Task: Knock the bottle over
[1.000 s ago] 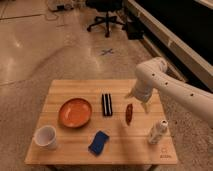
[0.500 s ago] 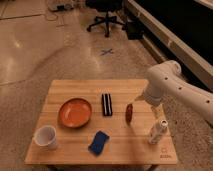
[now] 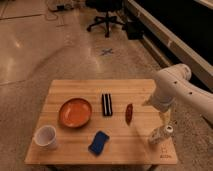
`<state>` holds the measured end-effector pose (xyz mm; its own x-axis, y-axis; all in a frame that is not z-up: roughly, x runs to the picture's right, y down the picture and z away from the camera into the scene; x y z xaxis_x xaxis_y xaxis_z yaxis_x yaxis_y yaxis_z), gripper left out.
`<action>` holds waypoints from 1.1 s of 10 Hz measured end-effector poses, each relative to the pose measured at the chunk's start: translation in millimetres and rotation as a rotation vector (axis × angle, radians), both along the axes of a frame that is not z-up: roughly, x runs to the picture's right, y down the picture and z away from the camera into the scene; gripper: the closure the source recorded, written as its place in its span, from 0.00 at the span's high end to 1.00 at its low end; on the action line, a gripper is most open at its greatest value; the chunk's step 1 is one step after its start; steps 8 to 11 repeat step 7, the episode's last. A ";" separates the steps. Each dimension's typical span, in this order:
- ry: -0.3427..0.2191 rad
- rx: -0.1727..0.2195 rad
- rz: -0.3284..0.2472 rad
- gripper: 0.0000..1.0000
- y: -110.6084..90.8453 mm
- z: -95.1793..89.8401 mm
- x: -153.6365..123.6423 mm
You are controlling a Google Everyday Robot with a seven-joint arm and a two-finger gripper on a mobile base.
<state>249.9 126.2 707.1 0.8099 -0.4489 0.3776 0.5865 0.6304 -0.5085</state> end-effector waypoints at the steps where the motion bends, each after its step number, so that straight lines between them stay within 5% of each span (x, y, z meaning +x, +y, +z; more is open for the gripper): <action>1: 0.017 -0.010 0.009 0.80 6.0 -5.2 7.6; 5: 0.066 -0.043 0.054 0.80 27.5 -20.1 30.6; 11: 0.064 -0.044 0.052 0.80 27.2 -19.7 29.0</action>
